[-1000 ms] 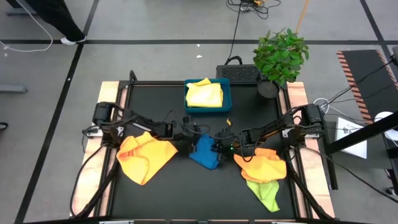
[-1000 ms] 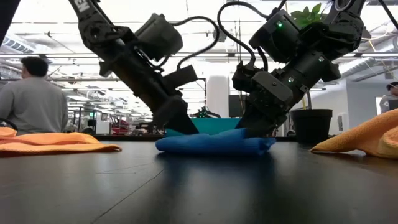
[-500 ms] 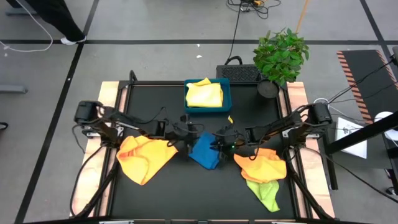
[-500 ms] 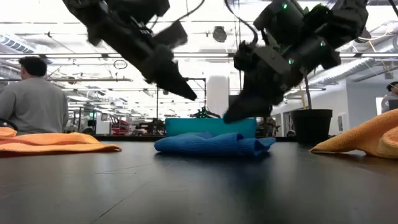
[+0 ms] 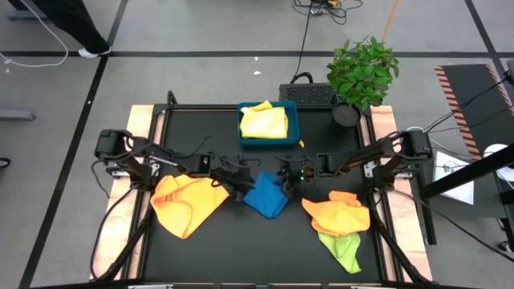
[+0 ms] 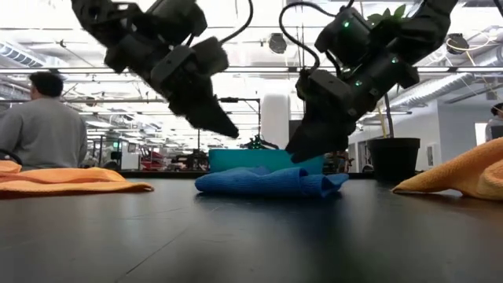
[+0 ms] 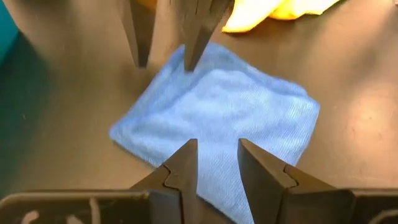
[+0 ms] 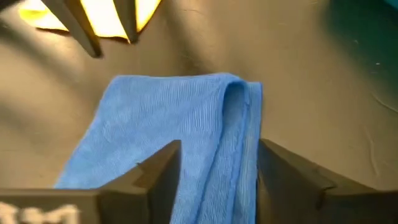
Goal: Fold microfiber towels
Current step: Stack the blue microfiber towel on top of the yellow microfiber towel in the bin
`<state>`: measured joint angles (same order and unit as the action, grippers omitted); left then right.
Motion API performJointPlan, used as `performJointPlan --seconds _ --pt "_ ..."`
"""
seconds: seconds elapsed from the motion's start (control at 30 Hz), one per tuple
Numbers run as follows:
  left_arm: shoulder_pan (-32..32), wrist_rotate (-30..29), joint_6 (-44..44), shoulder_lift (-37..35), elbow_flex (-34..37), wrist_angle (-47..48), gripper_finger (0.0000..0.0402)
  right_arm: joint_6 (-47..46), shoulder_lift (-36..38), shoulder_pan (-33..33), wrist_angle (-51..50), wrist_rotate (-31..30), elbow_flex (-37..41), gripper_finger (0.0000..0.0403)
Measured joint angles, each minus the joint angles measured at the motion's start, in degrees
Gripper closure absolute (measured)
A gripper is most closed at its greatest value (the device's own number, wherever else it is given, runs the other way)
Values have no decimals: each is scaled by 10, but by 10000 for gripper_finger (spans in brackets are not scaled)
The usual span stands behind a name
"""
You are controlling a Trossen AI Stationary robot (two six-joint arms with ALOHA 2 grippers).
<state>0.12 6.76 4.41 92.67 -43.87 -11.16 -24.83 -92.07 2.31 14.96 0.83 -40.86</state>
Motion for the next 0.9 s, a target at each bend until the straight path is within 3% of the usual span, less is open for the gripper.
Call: performJointPlan --seconds 0.2,0.43,0.67,0.9 --pt "14 24 36 0 77 -111 286 -28 -19 42 0 74 0 136" --pt "12 25 48 0 96 -144 286 -39 -80 48 51 102 -2 126" --pt "12 24 40 0 96 -162 286 -18 -100 38 54 105 -11 159" --pt "14 24 39 0 96 -170 286 6 -102 25 54 103 -11 239"
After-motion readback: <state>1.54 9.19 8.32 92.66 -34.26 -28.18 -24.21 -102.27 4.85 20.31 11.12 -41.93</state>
